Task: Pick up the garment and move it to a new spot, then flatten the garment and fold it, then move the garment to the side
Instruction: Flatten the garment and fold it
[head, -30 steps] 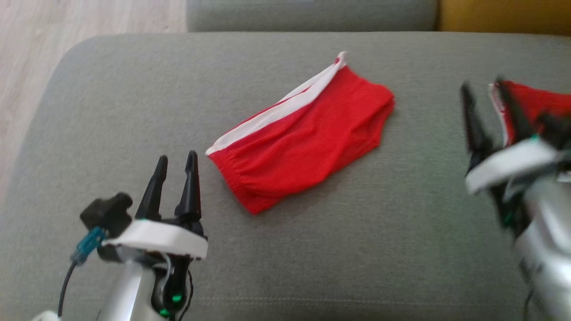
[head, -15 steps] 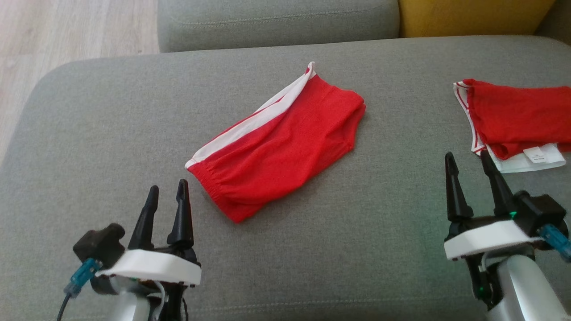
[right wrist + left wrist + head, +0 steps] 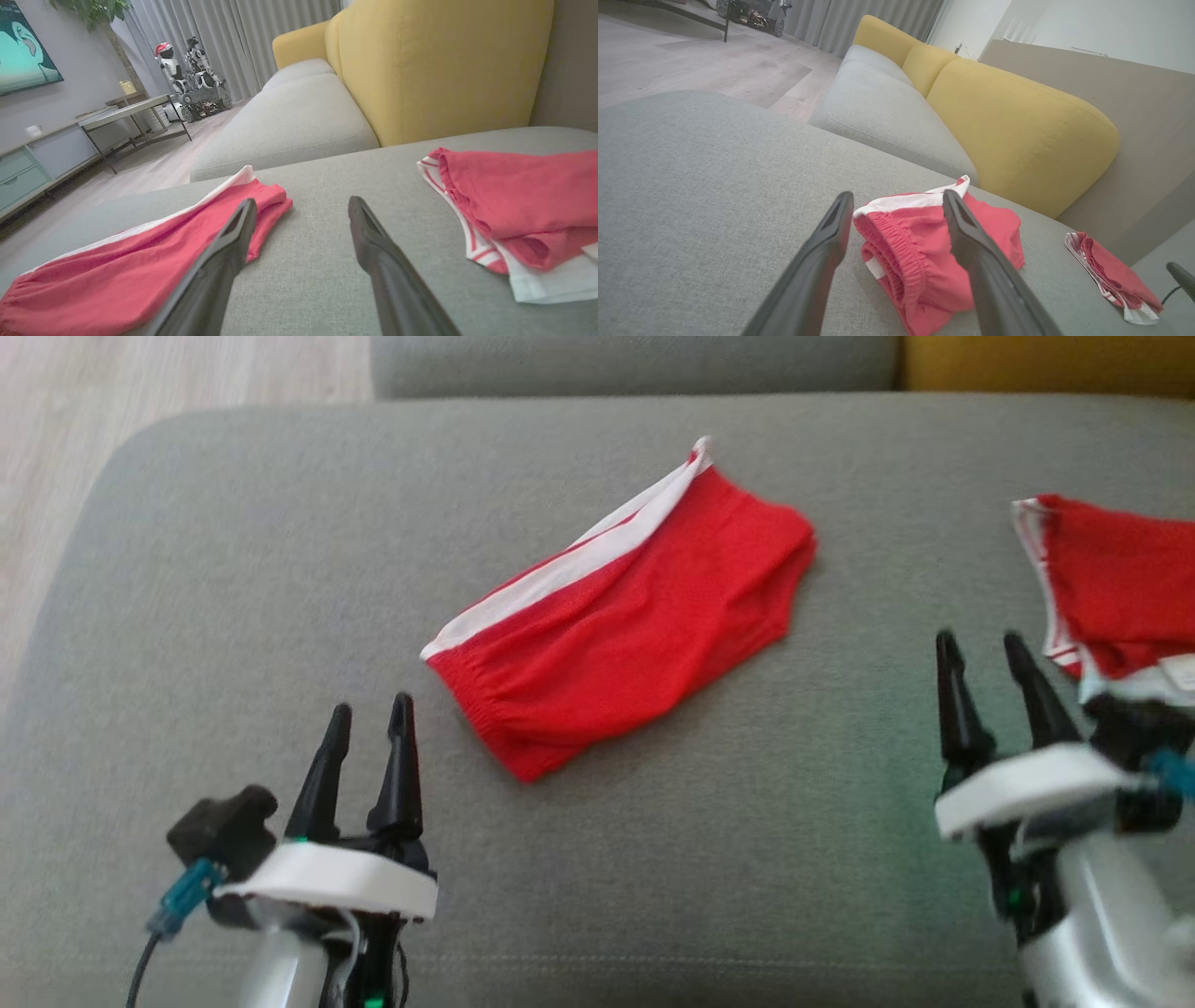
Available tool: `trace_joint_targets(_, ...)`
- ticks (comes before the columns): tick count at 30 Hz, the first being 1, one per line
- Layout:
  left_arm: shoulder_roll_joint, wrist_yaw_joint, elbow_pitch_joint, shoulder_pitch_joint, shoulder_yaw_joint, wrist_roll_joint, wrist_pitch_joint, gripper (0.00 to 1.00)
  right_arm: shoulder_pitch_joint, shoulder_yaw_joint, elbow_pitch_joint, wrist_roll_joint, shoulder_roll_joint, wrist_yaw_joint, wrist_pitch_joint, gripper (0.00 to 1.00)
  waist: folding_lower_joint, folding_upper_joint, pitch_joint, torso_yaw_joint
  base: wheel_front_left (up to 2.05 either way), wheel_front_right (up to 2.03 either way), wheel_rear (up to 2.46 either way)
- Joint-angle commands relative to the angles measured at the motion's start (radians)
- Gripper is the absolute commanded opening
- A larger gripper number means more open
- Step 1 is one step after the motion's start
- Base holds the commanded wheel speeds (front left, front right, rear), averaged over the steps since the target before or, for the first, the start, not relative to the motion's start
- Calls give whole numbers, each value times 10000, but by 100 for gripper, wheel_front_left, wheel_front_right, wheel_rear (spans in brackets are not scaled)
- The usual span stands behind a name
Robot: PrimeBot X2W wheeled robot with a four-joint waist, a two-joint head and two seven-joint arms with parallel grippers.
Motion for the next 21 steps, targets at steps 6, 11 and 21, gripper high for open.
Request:
trace_joint_targets(6, 101, -46, -343, -755, -120, -144, -122, 100, -1798, -234, 457, 1320, 6, 65, 1738, 100, 0, -1, 894, 904, 0, 0, 0)
trace_joint_targets(11, 101, -30, -329, -1008, -404, -307, -122, 100, -2904, -941, 1638, 2421, 118, 65, 3219, 100, 0, -1, 1313, 1522, 0, 0, 0)
trace_joint_targets(21, 101, 186, -431, -1308, -1114, -310, -122, 100, -4631, -2509, 3729, 3662, 179, 65, 4951, 100, 0, -1, 1913, 2558, 0, 0, 0)
